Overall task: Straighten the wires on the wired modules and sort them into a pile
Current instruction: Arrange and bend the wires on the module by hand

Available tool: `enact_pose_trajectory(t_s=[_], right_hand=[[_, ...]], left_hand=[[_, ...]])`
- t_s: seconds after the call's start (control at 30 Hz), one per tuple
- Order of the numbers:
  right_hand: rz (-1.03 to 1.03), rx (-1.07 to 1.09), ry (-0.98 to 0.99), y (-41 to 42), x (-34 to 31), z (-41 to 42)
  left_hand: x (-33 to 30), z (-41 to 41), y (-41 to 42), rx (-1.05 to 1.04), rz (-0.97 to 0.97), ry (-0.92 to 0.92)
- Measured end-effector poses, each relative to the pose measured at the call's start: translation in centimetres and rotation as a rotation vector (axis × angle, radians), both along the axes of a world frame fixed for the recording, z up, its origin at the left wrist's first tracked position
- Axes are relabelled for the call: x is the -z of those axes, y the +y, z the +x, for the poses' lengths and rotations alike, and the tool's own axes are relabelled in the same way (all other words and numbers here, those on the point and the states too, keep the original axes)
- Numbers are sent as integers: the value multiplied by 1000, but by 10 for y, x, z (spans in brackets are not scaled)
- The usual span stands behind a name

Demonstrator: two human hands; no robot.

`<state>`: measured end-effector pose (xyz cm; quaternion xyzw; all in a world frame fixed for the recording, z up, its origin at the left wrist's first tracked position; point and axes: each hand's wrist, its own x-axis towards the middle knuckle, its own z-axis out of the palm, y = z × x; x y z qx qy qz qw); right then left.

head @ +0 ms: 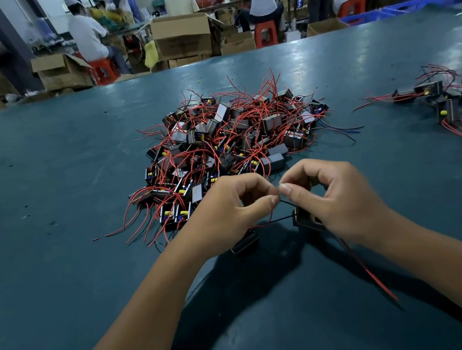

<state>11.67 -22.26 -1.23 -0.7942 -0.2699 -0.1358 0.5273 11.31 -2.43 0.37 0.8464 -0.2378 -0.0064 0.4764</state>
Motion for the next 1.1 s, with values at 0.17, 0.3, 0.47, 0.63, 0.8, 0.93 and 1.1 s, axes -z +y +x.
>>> enact_pose_trajectory(t_s=[0.17,0.3,0.47,0.63,0.8,0.93,1.1], right_hand=[[-43,29,-9,-7,0,5],[-40,36,25,-9,-1,8],[-61,91,-2,-14,-8,10],[-76,95,-197,-18,-23,3],[-391,-13,-87,-28,-22,7],[-677,-141,186,-36,-14,12],[-735,-136,171,-27,-6,12]], left_hand=[[-2,2,3,-24,21,-6],[-2,2,4,-6,42,24],[-4,0,6,-32,2,79],[-22,-9,16,104,-407,123],[-32,-17,23,264,-275,189],[-17,-14,9,122,289,-129],[-2,-14,-7,-40,659,-404]])
